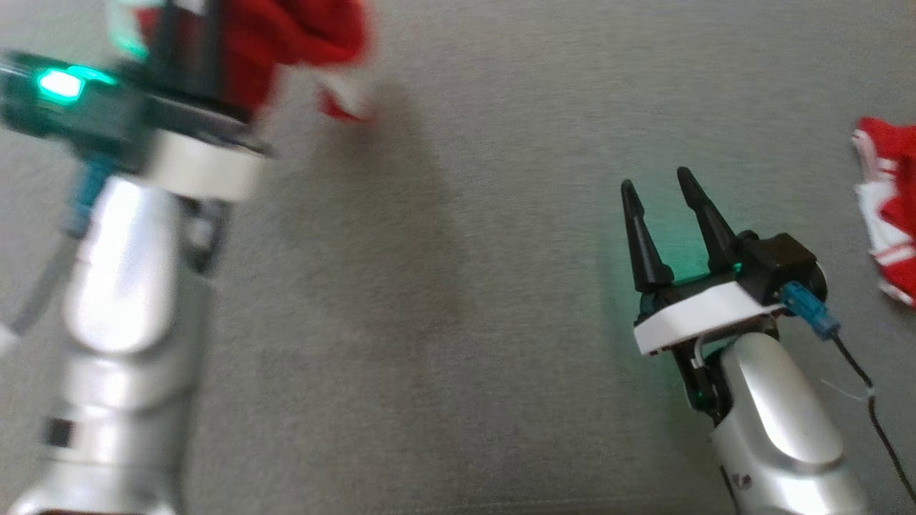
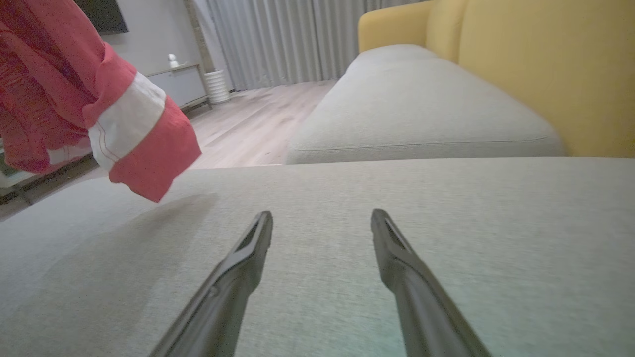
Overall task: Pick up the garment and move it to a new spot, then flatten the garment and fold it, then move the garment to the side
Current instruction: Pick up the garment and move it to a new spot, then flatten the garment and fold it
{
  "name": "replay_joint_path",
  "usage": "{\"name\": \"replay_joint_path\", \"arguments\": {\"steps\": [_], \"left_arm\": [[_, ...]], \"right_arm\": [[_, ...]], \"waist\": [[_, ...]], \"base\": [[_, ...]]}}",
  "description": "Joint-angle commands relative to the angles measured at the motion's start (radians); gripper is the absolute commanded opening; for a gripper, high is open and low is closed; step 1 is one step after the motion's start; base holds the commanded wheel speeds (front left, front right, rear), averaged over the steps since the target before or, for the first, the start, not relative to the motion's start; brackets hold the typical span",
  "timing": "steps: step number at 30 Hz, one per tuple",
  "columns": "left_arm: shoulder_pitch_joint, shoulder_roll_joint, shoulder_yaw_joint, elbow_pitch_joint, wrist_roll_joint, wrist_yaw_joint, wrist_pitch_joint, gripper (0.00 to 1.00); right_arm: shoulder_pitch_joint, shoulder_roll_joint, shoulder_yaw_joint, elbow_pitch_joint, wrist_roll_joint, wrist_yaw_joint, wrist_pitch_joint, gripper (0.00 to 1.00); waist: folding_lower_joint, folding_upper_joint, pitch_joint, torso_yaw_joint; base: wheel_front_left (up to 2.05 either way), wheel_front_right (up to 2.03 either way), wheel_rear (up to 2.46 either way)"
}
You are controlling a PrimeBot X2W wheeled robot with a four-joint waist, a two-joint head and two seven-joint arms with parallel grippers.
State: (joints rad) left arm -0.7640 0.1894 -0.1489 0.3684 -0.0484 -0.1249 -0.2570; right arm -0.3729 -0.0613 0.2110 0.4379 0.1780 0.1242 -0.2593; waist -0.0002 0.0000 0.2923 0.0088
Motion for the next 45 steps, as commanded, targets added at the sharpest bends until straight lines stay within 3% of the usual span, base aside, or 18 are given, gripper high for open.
{"name": "replay_joint_path", "arguments": {"steps": [1, 5, 10, 11, 12, 13, 19, 27, 34, 45], "left_arm": [[0.015, -0.011, -0.013, -0.053, -0.022, -0.004, -0.005, 0.00], [0.085, -0.095, -0.060, -0.057, -0.066, -0.004, -0.005, 0.00], [0.198, -0.134, -0.123, -0.030, -0.112, 0.016, -0.005, 0.00], [0.218, -0.136, -0.132, -0.025, -0.120, 0.025, -0.005, 0.18], [0.240, -0.137, -0.142, -0.016, -0.124, 0.034, -0.005, 0.56], [0.262, -0.138, -0.153, 0.000, -0.126, 0.041, -0.005, 1.00], [0.366, -0.139, -0.161, 0.044, -0.151, 0.085, -0.005, 1.00], [0.568, -0.139, -0.012, -0.010, -0.135, 0.145, -0.005, 1.00], [0.731, -0.139, 0.100, -0.087, -0.091, 0.153, -0.005, 1.00], [0.783, -0.139, 0.111, -0.096, -0.094, 0.149, -0.005, 1.00]], "right_arm": [[0.007, 0.011, 0.007, -0.027, 0.010, 0.007, -0.002, 1.00], [0.021, 0.011, -0.003, -0.025, 0.015, 0.007, -0.002, 1.00], [0.044, 0.011, -0.012, -0.023, 0.014, 0.007, -0.002, 1.00], [0.047, 0.011, -0.014, -0.024, 0.014, 0.007, -0.002, 1.00], [0.051, 0.011, -0.016, -0.023, 0.013, 0.007, -0.002, 1.00], [0.053, 0.011, -0.018, -0.021, 0.013, 0.007, -0.002, 1.00], [0.067, 0.011, -0.022, -0.017, 0.015, 0.007, -0.002, 1.00], [0.099, 0.011, -0.021, -0.017, 0.020, 0.007, -0.002, 1.00], [0.153, 0.011, -0.005, 0.000, 0.025, 0.007, -0.002, 1.00], [0.187, 0.011, 0.002, 0.015, 0.018, 0.007, -0.002, 1.00]], "waist": [[0.0002, 0.0000, -0.040, -0.069], [0.0002, 0.0000, -0.057, -0.132], [0.0002, 0.0000, -0.070, -0.184], [0.0002, 0.0000, -0.071, -0.190], [0.0002, 0.0000, -0.072, -0.193], [0.0002, 0.0000, -0.073, -0.195], [0.0002, 0.0000, -0.087, -0.183], [0.0002, 0.0000, -0.162, -0.119], [0.0002, 0.0000, -0.238, -0.084], [0.0002, 0.0000, -0.242, -0.080]], "base": [[0.00, 0.00, 0.00], [0.00, 0.00, 0.00], [0.00, 0.00, 0.00], [0.00, 0.00, 0.00], [0.00, 0.00, 0.00], [0.00, 0.00, 0.00], [0.00, 0.00, 0.00], [0.00, 0.00, 0.00], [0.00, 0.00, 0.00], [0.00, 0.00, 0.00]]}}
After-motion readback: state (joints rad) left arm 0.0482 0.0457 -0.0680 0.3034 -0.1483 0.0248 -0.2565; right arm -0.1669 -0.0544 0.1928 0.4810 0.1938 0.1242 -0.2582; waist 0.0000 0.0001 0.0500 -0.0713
